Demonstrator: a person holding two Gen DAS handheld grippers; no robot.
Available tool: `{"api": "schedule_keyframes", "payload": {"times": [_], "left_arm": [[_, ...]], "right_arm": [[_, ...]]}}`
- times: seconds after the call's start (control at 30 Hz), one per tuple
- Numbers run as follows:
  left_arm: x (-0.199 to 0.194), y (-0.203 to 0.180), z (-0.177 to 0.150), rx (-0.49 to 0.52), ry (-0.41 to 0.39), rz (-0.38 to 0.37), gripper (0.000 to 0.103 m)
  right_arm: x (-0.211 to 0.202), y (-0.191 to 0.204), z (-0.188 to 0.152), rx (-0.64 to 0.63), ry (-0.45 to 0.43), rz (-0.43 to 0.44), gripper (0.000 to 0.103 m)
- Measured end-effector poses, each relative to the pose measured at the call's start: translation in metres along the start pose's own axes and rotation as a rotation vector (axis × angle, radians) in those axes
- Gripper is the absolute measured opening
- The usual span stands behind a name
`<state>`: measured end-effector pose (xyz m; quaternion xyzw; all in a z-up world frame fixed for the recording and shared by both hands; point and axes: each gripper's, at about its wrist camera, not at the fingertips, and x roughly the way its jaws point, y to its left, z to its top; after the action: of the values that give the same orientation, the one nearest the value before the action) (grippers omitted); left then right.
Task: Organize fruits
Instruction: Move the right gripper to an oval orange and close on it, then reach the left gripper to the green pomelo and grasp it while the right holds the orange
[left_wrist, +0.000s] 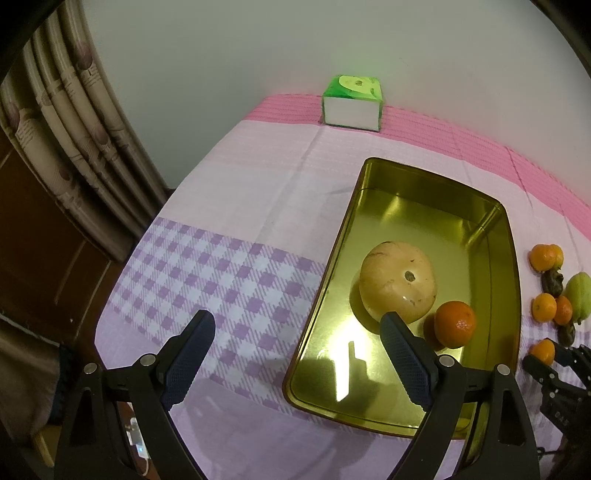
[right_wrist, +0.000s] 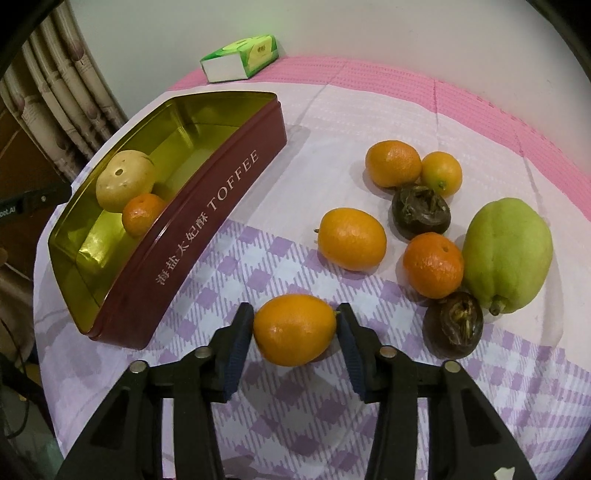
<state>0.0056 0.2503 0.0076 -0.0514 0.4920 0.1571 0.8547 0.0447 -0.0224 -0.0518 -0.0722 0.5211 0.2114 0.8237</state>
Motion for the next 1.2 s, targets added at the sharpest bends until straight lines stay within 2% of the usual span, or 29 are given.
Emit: {"api": "schedule_keyframes", "payload": {"times": [0.3,0.6,0.77,0.93,1.2], "left_arm": [[-0.003,-0.008,-0.002,0.032,-0.016,-0.001,0.091],[-0.010,-0.032,-0.007,0.096,-0.027,-0.021,0.091],[-0.016,-0.049,-0.006,0.129,-0.031,-0.048,0.091],[-0.023,-0.079,-0.004,0.168,-0.031,-0.101,0.091],[-0.043,-0.147,0.001,0.282,-0.052,-0.204,0.091]], "right_arm": [[-0.012,-0.006,-0.010,-0.011,-0.013,-0.019,0.040],[-0.029,-0.049,-0.028,0.075,-0.013,-0.049,0.038],[-0.038,-0.062,-0.037,0.080,-0.009,-0.079,0.038],[-0.046,-0.088,-0.045,0.132,-0.007,-0.118,0.038],[-0.056,-0.115,-0.051,0.158,-0.022,-0.188,0.038]]}}
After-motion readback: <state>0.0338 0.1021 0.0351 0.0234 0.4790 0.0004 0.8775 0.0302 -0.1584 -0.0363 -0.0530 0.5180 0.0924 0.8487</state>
